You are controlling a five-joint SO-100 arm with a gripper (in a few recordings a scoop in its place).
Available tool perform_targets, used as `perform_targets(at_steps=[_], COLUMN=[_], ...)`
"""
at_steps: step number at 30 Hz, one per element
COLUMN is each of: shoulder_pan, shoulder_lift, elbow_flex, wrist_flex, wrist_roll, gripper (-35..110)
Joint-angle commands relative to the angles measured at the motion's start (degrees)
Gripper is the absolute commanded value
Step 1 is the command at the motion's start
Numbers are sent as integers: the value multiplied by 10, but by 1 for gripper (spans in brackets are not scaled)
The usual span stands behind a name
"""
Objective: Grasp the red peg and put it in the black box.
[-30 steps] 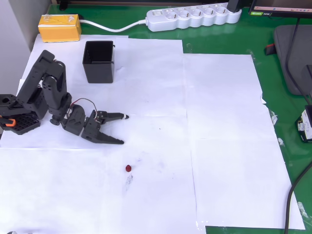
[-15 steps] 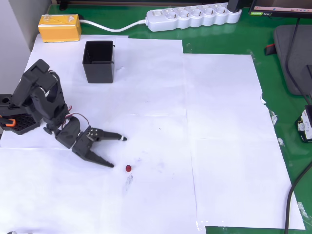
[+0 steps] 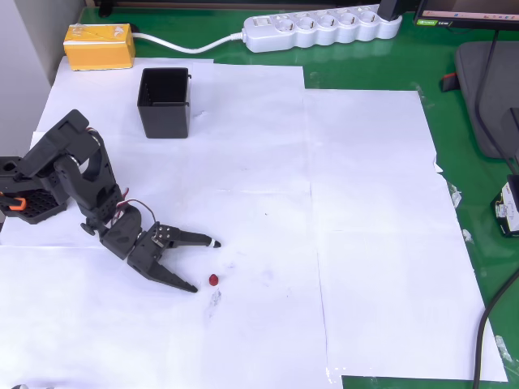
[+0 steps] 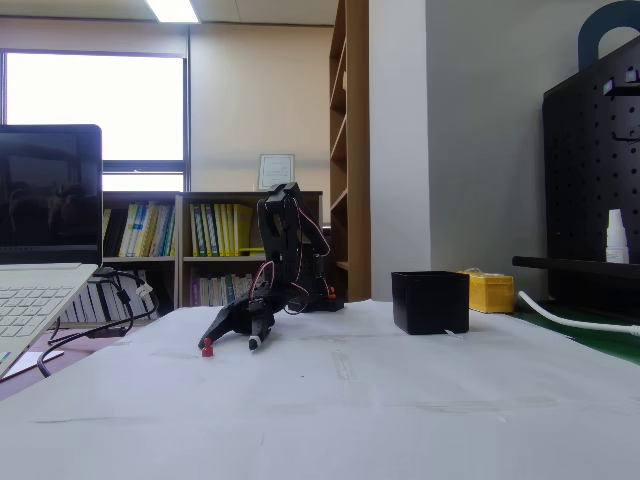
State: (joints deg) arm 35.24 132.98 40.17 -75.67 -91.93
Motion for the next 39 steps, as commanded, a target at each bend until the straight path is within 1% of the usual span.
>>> perform_targets(at_steps=[1,5,18,35,39], shoulder_pan=[1,0,-10,-18,-18], shoulder_lift=[-41,-50,-25,-22,-7], elbow_flex=[11,25,69,72,71], wrist_flex=[62,93,89,83,55], wrist_roll=[-18,-32,-39,-46,-24], gripper=[38,38,38,37,37])
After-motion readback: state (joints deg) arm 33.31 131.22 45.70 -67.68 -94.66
